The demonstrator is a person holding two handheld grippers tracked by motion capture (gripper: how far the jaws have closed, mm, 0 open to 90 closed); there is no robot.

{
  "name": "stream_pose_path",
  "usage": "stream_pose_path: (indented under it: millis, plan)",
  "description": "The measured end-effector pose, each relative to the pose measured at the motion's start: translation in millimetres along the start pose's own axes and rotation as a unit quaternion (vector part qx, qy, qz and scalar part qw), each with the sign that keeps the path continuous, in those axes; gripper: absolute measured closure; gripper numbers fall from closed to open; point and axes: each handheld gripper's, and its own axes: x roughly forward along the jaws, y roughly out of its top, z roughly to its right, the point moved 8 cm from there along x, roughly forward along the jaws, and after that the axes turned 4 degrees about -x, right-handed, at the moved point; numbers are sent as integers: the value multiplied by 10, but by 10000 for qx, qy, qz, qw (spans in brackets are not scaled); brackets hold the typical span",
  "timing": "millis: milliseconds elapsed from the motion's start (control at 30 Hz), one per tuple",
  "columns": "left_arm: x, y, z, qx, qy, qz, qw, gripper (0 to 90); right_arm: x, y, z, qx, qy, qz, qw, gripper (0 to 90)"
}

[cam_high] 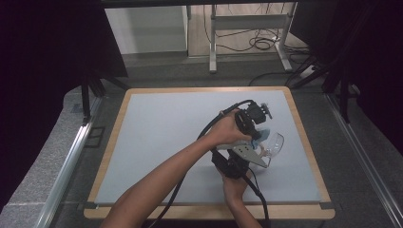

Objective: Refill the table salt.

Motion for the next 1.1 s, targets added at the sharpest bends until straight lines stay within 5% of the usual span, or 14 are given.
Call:
stream_pose_path:
  millis: [1100]
  plan:
    - [-6,6,12,40,11,-27,10000,900,-21,35,2,-24,-14,36,10000,572]
